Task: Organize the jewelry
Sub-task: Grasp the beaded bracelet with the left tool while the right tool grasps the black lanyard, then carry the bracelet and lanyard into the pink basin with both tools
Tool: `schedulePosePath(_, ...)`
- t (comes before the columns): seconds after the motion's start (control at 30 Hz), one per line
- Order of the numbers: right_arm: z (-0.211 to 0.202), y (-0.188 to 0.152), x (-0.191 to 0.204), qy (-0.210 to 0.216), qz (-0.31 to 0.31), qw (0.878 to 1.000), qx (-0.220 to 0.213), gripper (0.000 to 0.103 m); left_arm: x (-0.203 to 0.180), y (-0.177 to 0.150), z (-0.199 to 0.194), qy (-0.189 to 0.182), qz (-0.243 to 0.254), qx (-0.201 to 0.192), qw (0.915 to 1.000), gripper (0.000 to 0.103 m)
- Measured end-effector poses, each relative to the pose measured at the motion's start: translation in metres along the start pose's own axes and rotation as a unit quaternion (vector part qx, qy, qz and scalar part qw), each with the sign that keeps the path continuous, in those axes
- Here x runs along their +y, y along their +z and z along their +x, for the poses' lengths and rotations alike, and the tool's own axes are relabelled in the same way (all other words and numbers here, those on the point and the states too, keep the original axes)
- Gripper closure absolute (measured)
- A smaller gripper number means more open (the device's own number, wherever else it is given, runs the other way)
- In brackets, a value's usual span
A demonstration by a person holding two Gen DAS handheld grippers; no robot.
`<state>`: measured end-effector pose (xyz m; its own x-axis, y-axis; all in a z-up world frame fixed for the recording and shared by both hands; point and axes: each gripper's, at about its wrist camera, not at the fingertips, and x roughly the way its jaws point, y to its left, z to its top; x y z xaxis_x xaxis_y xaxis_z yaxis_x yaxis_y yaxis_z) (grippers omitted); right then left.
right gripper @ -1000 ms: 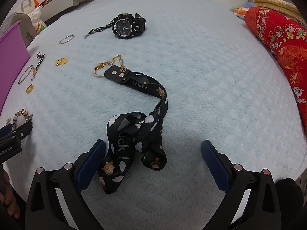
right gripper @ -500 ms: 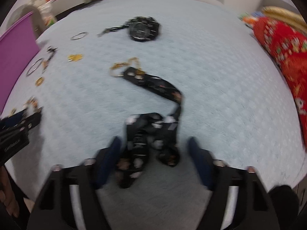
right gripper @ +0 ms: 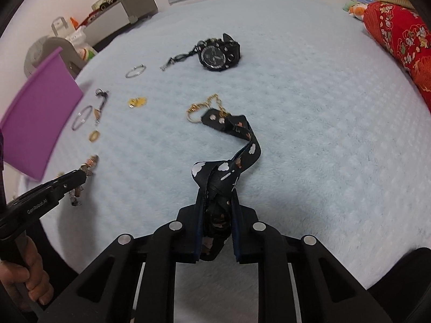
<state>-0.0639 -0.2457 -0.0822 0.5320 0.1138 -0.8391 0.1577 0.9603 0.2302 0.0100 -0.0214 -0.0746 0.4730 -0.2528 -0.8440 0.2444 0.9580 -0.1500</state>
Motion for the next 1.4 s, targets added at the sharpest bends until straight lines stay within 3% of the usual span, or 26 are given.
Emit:
schedulePosePath(0.57, -0.057, 0.039, 0.025, 0.043, -0.009, 0.998, -0.052, 0.086, 0.005, 0.028, -0.071, -0.037, -0.01, -0.055, 0.9978, 0.092)
schedulePosePath(0.97, -0.112, 0.1, 0.085, 0.107, -0.051, 0.987, -0.106, 0.086, 0.028, 0.072, -0.148, -0.052, -0.031, -0.111, 0.992, 0.092)
schedulePosePath(1.17, -0.133, 0.148, 0.142, 0.169, -0.092, 0.971, -0.138, 0.086, 0.059, 0.104, -0.185, -0.049, -0.05, -0.146, 0.9869, 0.092)
schedulePosePath(1.4, -0.139, 0.199, 0.238, 0.247, -0.15, 0.944, -0.157, 0.086, 0.111, 0.139, -0.212, -0.012, -0.066, -0.177, 0.9819, 0.092)
